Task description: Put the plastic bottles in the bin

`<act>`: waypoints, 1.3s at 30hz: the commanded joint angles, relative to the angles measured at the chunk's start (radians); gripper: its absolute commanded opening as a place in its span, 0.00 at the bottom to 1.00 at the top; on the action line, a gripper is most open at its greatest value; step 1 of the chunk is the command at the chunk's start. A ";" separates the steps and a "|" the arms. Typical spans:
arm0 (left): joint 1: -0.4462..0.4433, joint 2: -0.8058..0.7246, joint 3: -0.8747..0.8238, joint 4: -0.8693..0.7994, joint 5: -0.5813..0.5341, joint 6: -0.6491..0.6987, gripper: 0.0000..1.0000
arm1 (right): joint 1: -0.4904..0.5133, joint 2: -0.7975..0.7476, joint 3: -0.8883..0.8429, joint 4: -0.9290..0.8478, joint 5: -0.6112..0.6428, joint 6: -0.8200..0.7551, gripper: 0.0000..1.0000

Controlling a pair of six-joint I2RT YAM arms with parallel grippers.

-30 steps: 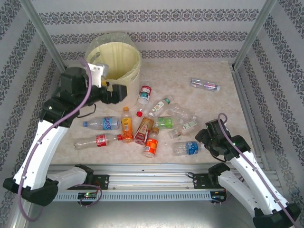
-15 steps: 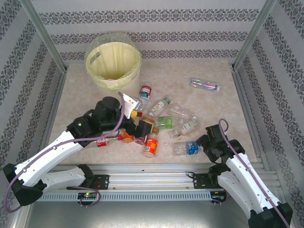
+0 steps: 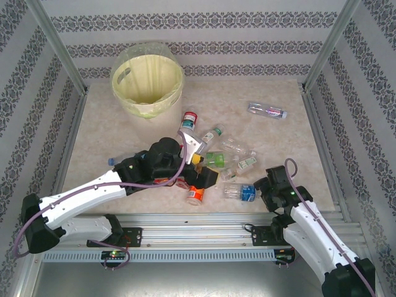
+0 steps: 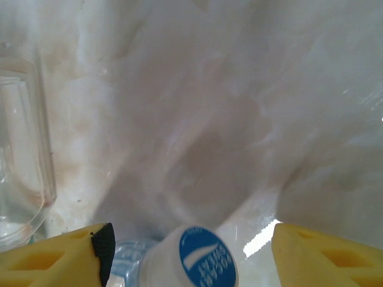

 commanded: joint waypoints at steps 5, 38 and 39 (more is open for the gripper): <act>-0.036 0.029 -0.008 0.093 -0.007 -0.045 1.00 | -0.010 0.000 -0.034 0.076 0.000 0.086 0.73; -0.281 0.498 -0.024 0.236 0.182 -0.336 0.90 | -0.069 0.134 0.289 -0.125 -0.172 -0.626 0.90; -0.281 0.523 -0.010 0.248 0.186 -0.341 0.90 | -0.068 0.151 0.290 -0.123 -0.186 -0.640 0.90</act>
